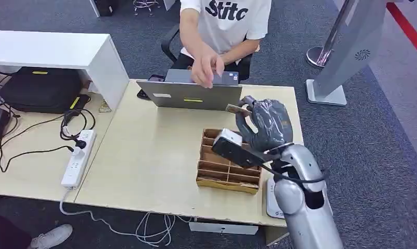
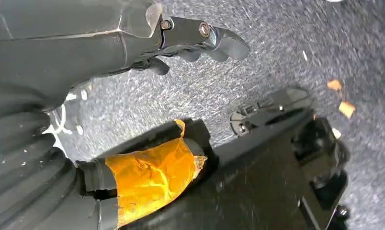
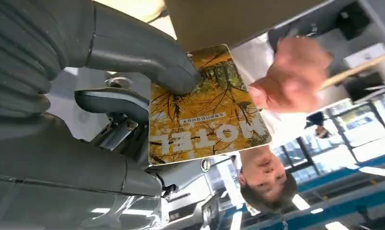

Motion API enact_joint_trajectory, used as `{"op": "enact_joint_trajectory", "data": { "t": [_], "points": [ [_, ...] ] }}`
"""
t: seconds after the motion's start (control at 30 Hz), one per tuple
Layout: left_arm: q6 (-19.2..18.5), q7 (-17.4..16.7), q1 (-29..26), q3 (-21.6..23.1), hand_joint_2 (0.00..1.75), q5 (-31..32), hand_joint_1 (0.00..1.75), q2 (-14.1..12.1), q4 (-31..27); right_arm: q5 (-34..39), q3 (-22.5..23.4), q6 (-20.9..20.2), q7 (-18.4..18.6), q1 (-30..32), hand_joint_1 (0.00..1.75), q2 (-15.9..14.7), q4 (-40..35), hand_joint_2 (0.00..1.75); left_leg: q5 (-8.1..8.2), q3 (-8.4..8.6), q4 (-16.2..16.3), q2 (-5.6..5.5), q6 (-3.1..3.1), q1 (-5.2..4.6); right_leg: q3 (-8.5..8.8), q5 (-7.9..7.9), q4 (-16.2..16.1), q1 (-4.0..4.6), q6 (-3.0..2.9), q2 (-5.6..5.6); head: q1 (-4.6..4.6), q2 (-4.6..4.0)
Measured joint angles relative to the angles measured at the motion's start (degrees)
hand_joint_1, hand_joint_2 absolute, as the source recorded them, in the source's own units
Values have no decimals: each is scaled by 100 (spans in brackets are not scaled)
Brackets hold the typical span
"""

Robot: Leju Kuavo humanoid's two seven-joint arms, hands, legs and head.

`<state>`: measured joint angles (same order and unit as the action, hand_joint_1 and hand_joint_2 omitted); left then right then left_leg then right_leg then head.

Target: Pass the card to the sensor for recognition and then transmit it.

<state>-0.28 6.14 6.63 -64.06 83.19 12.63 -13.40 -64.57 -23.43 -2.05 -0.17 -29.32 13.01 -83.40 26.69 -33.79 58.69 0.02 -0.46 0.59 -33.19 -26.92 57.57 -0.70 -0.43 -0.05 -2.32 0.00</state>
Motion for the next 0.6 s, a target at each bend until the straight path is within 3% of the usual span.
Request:
{"op": "enact_joint_trajectory", "data": {
  "t": [0.17, 0.37, 0.4, 0.6],
  "points": [
    [-79, -103, 75, 214, 175, 201, 0, 42, 0, -270, 15, 13, 393, -920, 175, 281, 1228, 175, 0, -1, 0, -2, 0, 0, -1, -1, 0, 0, 0, -1, 2, 0],
    [-135, -155, 132, 369, 175, 280, 0, 74, 0, -520, 230, 260, 481, -1483, 175, 518, 2441, 175, 1, -1, 0, -1, 0, 0, -2, -1, 0, 0, 0, 0, 4, 0],
    [-142, -155, 139, 389, 175, 288, 0, 83, 0, -522, 260, 297, 463, -1528, 0, 553, 2582, 175, 1, -1, 0, -1, 0, 0, -3, -1, 0, 0, 0, 0, 2, 0],
    [-127, -155, 150, 461, 175, 293, 0, 83, 0, -214, 278, 328, 286, -1543, 0, 638, 2801, 175, 6, -2, 0, 1, -4, 0, -8, -1, 0, 0, 0, 5, 2, 0]
  ]
}}
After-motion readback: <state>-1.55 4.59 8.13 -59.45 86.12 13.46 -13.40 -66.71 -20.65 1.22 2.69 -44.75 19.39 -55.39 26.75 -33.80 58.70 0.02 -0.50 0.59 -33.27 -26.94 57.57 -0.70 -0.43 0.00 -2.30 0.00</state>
